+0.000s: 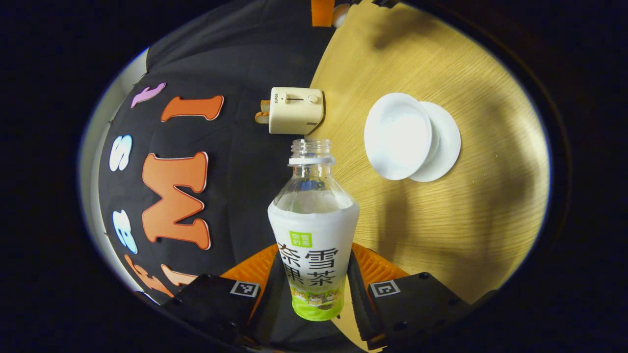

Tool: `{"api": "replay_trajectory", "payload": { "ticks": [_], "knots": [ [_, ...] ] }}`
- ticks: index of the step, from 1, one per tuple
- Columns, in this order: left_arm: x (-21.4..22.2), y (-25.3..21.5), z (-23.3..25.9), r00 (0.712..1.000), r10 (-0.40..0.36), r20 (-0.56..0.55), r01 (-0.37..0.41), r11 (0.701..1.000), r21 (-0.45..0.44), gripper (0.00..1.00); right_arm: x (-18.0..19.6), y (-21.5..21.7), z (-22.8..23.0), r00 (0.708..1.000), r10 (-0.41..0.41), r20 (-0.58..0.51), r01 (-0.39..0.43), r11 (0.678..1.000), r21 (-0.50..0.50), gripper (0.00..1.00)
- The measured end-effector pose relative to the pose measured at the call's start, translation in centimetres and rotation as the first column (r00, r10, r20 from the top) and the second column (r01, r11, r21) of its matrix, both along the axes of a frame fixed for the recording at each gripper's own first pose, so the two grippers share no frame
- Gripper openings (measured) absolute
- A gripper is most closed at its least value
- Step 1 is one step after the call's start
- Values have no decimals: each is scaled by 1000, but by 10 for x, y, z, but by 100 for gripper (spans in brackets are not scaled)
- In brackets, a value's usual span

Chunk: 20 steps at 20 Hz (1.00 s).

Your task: Open the teacup lid with one hand, grasp the water bottle and pour water into the teacup with the other hand; after pouring, place the water bottle on the coaster and then close the teacup lid.

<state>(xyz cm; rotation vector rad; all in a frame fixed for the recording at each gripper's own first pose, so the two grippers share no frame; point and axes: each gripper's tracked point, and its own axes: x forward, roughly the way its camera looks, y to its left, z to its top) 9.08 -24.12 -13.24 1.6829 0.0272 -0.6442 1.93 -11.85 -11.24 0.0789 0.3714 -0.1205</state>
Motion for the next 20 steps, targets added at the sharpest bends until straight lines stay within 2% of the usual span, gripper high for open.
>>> {"api": "replay_trajectory", "payload": {
  "ticks": [2, 3, 4, 11, 20],
  "knots": [
    [3, -2, 0, 1000, -13, 1, 13, 1000, 25, 67, -1, 0, 0, 1000, 2, -2, -2, 1000, 1, 15],
    [3, -3, 1, 1000, -20, 2, 20, 999, 41, 66, -2, 0, 0, 1000, 2, -2, -2, 1000, 2, 11],
    [3, -3, 2, 1000, -27, 4, 27, 998, 59, 67, -2, 1, 0, 1000, 3, -2, -3, 1000, 1, 15],
    [6, -5, 9, 996, -83, 26, 77, 981, 176, 68, -1, -1, -1, 1000, 0, -5, 0, 1000, 13, 15],
    [6, -11, 10, 989, -142, 27, 127, 943, 308, 68, 0, -3, -2, 1000, 4, -8, -4, 1000, 16, 15]
  ]
}}
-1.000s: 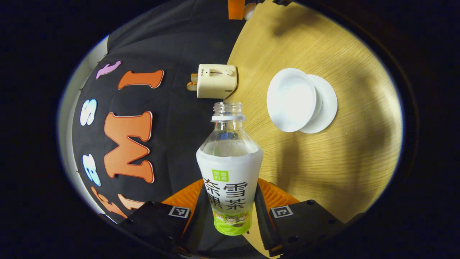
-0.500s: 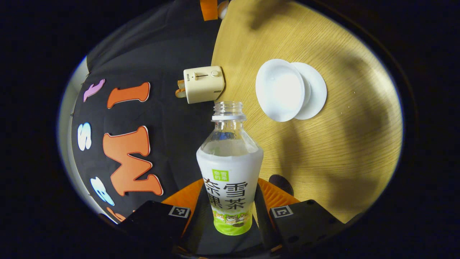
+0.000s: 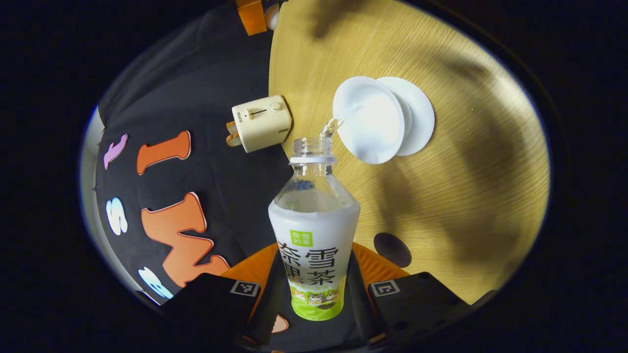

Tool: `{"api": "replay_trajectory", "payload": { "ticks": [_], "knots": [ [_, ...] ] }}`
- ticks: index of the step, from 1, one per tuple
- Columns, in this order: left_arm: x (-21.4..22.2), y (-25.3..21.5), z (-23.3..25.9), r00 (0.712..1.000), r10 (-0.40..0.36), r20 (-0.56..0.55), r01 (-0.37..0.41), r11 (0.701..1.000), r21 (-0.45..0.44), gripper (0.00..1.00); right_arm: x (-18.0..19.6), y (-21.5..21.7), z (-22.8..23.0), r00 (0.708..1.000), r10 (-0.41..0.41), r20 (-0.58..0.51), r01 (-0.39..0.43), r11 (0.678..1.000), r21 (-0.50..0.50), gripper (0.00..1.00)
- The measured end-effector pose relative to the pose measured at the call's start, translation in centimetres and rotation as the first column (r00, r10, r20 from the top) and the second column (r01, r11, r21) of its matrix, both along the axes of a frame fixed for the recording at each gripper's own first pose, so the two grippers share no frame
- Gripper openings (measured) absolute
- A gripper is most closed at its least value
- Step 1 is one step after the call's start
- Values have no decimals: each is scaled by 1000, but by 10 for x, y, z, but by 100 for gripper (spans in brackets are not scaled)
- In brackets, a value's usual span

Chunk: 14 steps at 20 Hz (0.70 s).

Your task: Open the teacup lid with one hand, grasp the water bottle and pour water into the teacup with the other hand; after pouring, place the water bottle on the coaster and then close the teacup lid.

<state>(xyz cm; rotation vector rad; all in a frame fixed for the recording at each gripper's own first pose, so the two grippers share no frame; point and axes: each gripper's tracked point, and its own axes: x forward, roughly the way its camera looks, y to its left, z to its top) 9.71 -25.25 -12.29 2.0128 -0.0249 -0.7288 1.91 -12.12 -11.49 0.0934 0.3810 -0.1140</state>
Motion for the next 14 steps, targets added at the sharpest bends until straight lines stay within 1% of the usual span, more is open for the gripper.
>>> {"api": "replay_trajectory", "payload": {
  "ticks": [2, 4, 12, 13, 14],
  "knots": [
    [1, 0, 1, 1000, -9, 6, 9, 1000, 23, 68, 0, 1, -1, 1000, 1, -2, -1, 1000, 1, 15],
    [3, 0, 1, 1000, -14, 6, 13, 999, 45, 66, 0, 1, 0, 1000, 3, -1, -3, 1000, 2, 15],
    [6, -5, 3, 998, -54, 38, 49, 992, 116, 67, 1, 2, -3, 1000, 6, -7, -6, 1000, -1, 15],
    [5, -3, 3, 998, -56, 36, 51, 991, 124, 67, 1, 1, -3, 1000, 7, -8, -7, 1000, -1, 11],
    [5, -4, 2, 998, -59, 32, 55, 990, 126, 67, 0, 1, -3, 1000, 6, -8, -6, 1000, -1, 15]
  ]
}}
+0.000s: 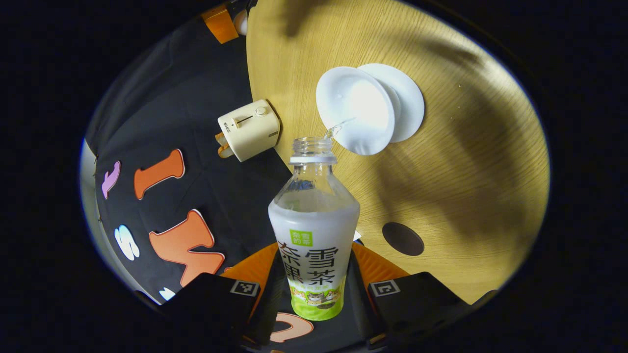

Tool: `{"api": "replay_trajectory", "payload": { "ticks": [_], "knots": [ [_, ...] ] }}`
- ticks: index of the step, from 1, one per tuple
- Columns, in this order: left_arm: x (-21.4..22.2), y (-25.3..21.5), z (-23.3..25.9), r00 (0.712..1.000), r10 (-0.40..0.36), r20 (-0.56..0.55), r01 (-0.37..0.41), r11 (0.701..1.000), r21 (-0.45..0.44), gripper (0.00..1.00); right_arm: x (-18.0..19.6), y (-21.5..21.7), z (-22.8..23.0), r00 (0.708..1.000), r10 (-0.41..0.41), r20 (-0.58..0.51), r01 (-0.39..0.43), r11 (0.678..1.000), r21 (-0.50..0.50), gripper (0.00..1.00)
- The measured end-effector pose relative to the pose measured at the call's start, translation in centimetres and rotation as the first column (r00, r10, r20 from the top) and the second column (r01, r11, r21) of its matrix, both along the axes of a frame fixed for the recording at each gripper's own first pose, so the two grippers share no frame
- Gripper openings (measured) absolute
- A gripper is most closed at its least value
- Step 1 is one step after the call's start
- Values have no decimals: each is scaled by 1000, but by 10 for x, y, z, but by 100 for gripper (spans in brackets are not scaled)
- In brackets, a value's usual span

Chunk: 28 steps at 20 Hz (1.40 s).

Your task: Open the teacup lid with one hand, grasp the water bottle and pour water into the teacup with the other hand; after pouring, place the water bottle on the coaster and then close the teacup lid.

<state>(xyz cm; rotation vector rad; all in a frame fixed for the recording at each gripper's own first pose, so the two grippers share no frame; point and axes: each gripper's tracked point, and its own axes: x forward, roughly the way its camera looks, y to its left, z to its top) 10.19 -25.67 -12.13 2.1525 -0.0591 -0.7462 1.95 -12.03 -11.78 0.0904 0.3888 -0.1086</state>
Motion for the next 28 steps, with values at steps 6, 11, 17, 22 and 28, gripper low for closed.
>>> {"api": "replay_trajectory", "payload": {
  "ticks": [6, 11, 17, 22, 28],
  "knots": [
    [0, -2, 3, 1000, -11, 1, 11, 1000, 27, 67, 0, -3, -1, 1000, -4, -3, 4, 1000, 2, 15],
    [0, -2, 1, 1000, 0, -24, 0, 1000, 17, 67, 0, -4, -1, 1000, -7, -5, 7, 1000, 3, 16],
    [3, 7, -10, 982, 129, -141, -148, 979, -139, 67, 0, -1, -4, 1000, -6, -11, 6, 1000, 6, 16],
    [-7, 9, -19, 957, 182, -224, -231, 948, -217, 65, 1, 9, -3, 1000, 13, -16, -13, 1000, 7, 11],
    [-19, 9, -25, 865, 273, -421, -458, 772, -441, 67, 1, 15, -2, 1000, 19, -21, -19, 1000, 8, 15]
  ]
}}
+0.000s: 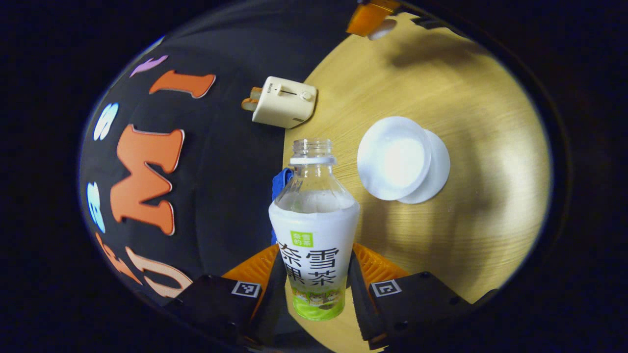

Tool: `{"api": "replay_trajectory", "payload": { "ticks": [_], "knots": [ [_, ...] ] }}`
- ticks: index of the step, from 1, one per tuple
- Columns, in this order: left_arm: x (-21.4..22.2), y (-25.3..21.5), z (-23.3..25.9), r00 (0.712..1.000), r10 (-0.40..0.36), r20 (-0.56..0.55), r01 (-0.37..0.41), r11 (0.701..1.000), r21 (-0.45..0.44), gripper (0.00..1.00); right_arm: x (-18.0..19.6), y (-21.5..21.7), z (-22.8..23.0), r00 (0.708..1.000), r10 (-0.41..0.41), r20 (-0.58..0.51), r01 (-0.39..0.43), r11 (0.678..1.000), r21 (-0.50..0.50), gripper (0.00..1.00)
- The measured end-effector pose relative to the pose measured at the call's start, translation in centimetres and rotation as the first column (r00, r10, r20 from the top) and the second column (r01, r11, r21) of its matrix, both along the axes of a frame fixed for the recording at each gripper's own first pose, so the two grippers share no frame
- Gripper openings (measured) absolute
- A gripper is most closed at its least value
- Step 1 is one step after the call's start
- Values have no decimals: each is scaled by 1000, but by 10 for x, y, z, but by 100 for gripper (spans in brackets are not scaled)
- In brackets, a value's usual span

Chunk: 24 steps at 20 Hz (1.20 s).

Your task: Open the teacup lid with one hand, grasp the water bottle and pour water into the teacup with the other hand; after pouring, place the water bottle on the coaster and then close the teacup lid.

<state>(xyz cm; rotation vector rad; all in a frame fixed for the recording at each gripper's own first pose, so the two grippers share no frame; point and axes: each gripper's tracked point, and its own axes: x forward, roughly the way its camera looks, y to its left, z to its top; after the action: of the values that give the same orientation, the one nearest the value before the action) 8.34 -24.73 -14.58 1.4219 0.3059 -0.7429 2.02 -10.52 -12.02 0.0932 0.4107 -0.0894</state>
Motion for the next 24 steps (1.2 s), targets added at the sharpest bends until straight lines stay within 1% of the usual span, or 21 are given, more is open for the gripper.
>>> {"api": "replay_trajectory", "payload": {
  "ticks": [2, 3, 4, 6, 7, 8, 9, 10, 11, 12, 14, 15, 16, 18, 19, 22, 23, 24],
  "knots": [
    [-1, 1, -2, 998, 47, -29, -49, 996, -79, 67, 0, 2, 0, 1000, 3, -2, -3, 1000, -1, 15],
    [-2, -1, -4, 997, 62, -45, -67, 992, -110, 65, 1, 3, 0, 1000, 2, -4, -2, 1000, -2, 16],
    [-2, -3, -5, 995, 79, -61, -88, 986, -144, 64, -1, 4, 1, 1000, 4, -4, -4, 1000, -1, 16],
    [0, -1, -7, 989, 116, -92, -133, 968, -211, 70, 0, 7, 2, 1000, 8, -4, -8, 1000, -2, 16],
    [0, -1, -6, 985, 137, -103, -159, 954, -252, 67, 0, 10, 3, 1000, 12, -3, -12, 1000, -6, 15],
    [0, -1, -4, 981, 157, -112, -184, 937, -296, 67, -1, 11, 4, 1000, 14, -2, -14, 1000, -7, 15],
    [-1, 2, -1, 975, 181, -129, -215, 915, -341, 70, -1, 13, 5, 1000, 17, -1, -17, 1000, -9, 15],
    [0, 4, -1, 966, 204, -161, -251, 886, -390, 64, -1, 14, 8, 1000, 19, 2, -19, 1000, -10, 15],
    [-1, 4, -4, 954, 224, -202, -292, 854, -430, 64, 0, 17, 9, 1000, 23, 4, -23, 1000, -12, 16],
    [1, 5, -5, 939, 249, -235, -335, 812, -478, 63, 0, 20, 10, 1000, 27, 8, -27, 1000, -15, 16],
    [6, 5, -7, 909, 286, -302, -413, 716, -563, 64, 0, 26, 15, 999, 41, 12, -40, 999, -26, 16],
    [6, 5, -7, 894, 301, -334, -447, 669, -594, 67, 0, 29, 16, 999, 47, 13, -47, 998, -32, 16],
    [7, 7, -8, 878, 319, -358, -479, 623, -619, 67, 0, 32, 19, 998, 53, 15, -53, 998, -37, 15],
    [11, 4, -7, 855, 344, -388, -519, 541, -662, 67, 2, 38, 24, 998, 64, 21, -63, 997, -47, 16],
    [12, 4, -8, 843, 351, -408, -537, 503, -678, 64, 2, 40, 26, 997, 69, 24, -68, 996, -50, 16],
    [14, 0, -6, 813, 363, -455, -576, 386, -721, 64, 4, 50, 31, 996, 85, 29, -83, 995, -60, 15],
    [17, 0, -4, 810, 366, -458, -576, 357, -735, 64, 5, 53, 32, 996, 88, 30, -86, 994, -63, 15],
    [21, 1, -2, 806, 375, -458, -577, 326, -749, 67, 6, 55, 33, 995, 95, 30, -92, 993, -67, 15]
  ]
}}
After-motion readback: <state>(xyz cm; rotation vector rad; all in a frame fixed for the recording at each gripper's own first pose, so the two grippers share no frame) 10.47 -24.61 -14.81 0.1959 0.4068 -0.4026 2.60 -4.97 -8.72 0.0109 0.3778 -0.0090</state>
